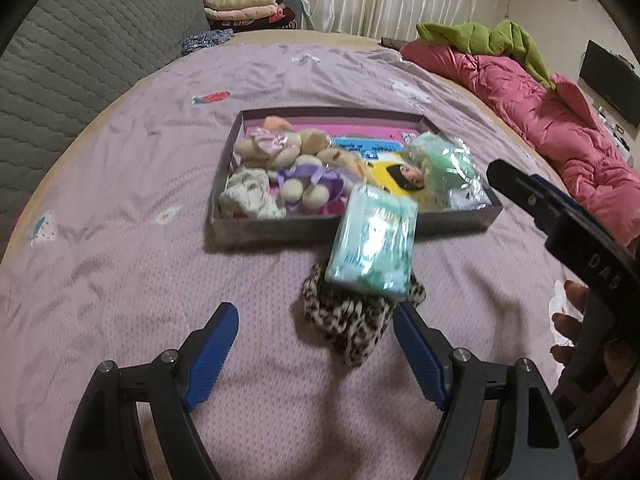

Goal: Organize soft objects
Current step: 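Withdraw both open tools from the box back toward the scrunchie and tissue pack, then grasp the green-floral tissue pack with the right tool while the left tool grasps the leopard scrunchie, then carry the scrunchie with the left tool while the right tool carries the tissue pack over the box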

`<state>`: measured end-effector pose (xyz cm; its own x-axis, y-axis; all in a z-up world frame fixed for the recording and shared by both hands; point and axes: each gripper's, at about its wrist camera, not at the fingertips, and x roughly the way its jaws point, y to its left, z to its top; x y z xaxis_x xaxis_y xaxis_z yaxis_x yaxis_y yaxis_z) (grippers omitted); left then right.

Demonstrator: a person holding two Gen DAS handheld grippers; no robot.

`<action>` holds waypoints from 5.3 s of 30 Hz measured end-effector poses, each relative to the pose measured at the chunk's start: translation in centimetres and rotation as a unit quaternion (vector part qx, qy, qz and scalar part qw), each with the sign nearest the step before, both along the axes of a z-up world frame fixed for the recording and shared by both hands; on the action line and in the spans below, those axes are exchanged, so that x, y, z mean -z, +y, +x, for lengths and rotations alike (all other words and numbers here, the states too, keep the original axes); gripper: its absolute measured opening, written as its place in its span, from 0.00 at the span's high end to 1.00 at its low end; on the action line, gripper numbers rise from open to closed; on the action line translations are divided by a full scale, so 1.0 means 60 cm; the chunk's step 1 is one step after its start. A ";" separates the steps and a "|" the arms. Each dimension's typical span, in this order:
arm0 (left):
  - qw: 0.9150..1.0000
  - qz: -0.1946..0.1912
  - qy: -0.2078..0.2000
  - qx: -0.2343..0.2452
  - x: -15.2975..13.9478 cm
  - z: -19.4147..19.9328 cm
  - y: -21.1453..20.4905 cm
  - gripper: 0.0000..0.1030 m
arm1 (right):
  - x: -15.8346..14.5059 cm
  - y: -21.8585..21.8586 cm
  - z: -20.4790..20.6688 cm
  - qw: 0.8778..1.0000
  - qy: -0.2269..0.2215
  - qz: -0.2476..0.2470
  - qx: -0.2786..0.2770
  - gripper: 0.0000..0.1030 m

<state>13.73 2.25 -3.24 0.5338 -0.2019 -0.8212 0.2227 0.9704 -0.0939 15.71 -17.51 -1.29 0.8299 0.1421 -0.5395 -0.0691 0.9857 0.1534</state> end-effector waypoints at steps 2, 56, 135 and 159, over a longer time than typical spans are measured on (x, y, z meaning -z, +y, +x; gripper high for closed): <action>1.000 -0.002 0.006 0.000 0.004 -0.009 0.004 0.23 | -0.001 0.008 -0.006 1.000 0.005 0.000 -0.010 0.22; 0.997 -0.051 0.020 0.060 0.078 0.053 -0.022 0.54 | 0.099 0.070 0.115 0.966 0.170 0.162 -0.106 0.60; 0.997 -0.019 -0.075 -0.002 -0.079 0.075 -0.025 0.90 | -0.010 -0.027 0.040 0.989 -0.002 0.129 -0.072 0.76; 0.996 0.007 -0.086 -0.013 -0.085 0.164 -0.035 0.90 | -0.058 -0.014 0.088 0.994 -0.052 0.081 -0.049 0.76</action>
<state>23.56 0.14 1.83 0.6709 -0.1752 -0.7205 0.2092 0.9769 -0.0426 20.97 -18.32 2.18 0.8573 0.3040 -0.4153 -0.1879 0.9361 0.2974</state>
